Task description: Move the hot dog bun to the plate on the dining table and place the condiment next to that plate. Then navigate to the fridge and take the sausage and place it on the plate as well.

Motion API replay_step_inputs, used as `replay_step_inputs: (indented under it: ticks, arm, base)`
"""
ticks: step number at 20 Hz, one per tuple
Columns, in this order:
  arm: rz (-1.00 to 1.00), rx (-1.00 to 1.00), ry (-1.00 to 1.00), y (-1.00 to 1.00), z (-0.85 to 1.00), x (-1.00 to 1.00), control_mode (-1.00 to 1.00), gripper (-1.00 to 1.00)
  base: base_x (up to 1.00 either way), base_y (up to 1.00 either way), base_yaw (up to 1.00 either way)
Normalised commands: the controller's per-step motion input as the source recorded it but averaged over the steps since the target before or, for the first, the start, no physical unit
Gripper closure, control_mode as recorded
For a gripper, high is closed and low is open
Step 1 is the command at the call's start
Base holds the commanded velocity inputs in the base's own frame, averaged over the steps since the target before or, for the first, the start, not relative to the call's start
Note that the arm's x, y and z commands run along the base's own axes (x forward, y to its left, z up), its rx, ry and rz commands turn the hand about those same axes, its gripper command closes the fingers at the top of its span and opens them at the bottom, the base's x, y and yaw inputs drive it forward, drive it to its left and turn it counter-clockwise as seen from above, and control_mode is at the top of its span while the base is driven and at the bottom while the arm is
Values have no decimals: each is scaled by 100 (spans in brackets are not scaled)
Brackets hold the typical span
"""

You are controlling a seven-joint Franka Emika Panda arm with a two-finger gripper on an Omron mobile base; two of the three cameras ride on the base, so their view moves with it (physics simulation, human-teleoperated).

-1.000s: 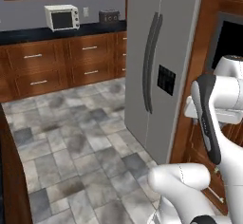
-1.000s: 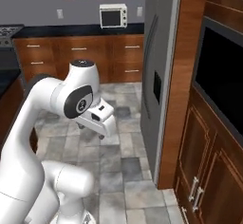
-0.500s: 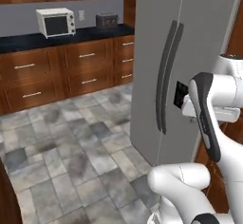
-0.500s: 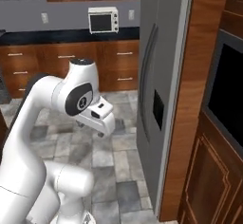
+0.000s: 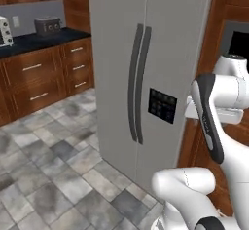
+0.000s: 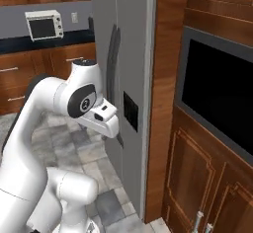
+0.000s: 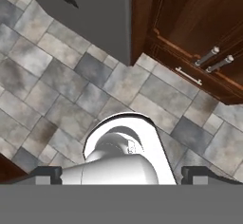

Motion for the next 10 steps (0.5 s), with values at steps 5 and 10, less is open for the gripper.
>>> replay_step_inputs:
  ticks: [5,10]
  arm:
    - [0,0,0,0,0,0,100,-100]
    - [0,0,0,0,0,0,100,-100]
  base:
    - [19,28,-45]
    - [28,60,-37]
